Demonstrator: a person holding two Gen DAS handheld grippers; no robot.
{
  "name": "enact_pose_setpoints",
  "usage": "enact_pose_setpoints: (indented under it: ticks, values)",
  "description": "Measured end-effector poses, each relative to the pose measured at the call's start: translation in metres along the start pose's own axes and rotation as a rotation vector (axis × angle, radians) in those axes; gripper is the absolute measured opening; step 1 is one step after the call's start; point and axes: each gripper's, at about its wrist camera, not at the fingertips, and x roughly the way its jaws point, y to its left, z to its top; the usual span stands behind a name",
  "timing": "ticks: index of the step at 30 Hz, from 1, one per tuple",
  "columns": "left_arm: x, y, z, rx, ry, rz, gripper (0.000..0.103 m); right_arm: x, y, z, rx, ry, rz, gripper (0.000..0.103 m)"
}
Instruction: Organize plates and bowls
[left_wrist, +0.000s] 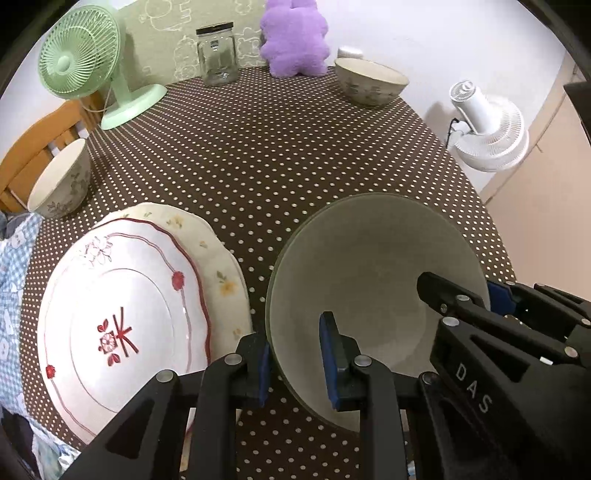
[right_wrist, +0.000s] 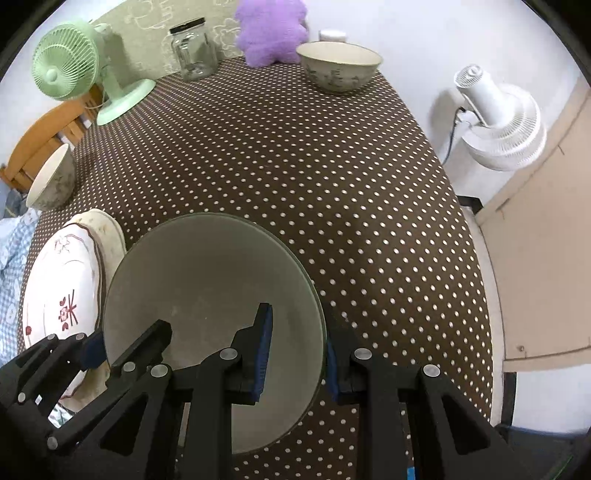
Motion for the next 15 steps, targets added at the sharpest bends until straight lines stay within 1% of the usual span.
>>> enact_pose_setpoints:
  ticks: [3,7,9,10,11,12,14,15]
  values:
    - [0.000,-0.002,-0.004,0.008,0.001,-0.022,0.020,-0.003,-0.002,-0.004,0.009,-0.008,-0.021,0.029]
    - [-0.002,-0.010,-0.006,0.045,-0.025,-0.008,0.020,-0.003,-0.008,-0.010,0.034,-0.009,-0.027,0.028]
    - [-0.002,-0.009,-0.005,0.035,-0.021,-0.015,0.021,-0.003,-0.009,-0.010,0.050,-0.006,-0.020,0.028]
    - [-0.001,-0.008,-0.004,0.027,-0.012,-0.023,0.027,-0.003,-0.009,-0.009,0.061,-0.004,-0.016,0.029]
    - [0.001,-0.006,-0.003,0.010,0.014,-0.060,0.032,-0.003,-0.009,-0.008,0.066,-0.002,-0.015,0.029]
    - [0.002,-0.004,-0.001,0.003,0.026,-0.076,0.033,-0.003,-0.009,-0.007,0.067,0.001,-0.017,0.029]
    - [0.002,-0.004,0.000,0.008,0.027,-0.065,0.038,-0.003,-0.007,-0.006,0.061,0.007,-0.014,0.034]
    - [0.002,-0.005,0.000,0.019,0.031,-0.066,0.038,-0.002,-0.007,-0.007,0.062,0.011,-0.008,0.039]
